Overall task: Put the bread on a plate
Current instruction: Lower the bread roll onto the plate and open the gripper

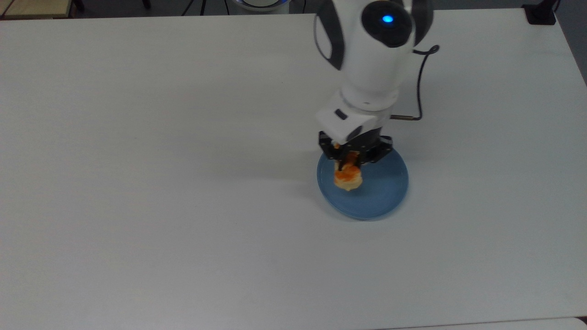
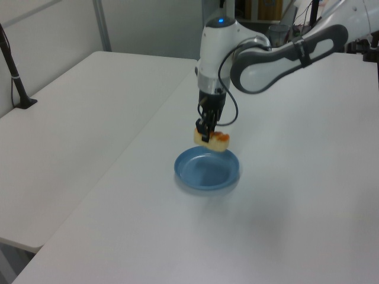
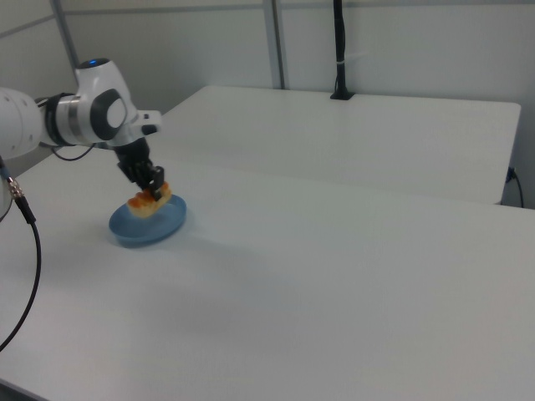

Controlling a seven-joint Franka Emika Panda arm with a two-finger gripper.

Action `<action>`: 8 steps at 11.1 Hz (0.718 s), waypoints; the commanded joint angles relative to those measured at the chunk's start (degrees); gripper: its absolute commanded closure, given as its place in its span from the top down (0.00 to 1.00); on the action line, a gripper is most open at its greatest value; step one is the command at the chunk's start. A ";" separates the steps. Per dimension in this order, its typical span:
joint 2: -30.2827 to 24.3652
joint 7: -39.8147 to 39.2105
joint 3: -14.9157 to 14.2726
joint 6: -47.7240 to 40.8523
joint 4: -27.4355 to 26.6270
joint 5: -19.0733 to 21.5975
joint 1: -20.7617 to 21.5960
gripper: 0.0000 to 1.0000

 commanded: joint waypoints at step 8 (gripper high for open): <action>-2.15 3.13 -1.60 -2.23 0.79 -2.07 2.88 1.00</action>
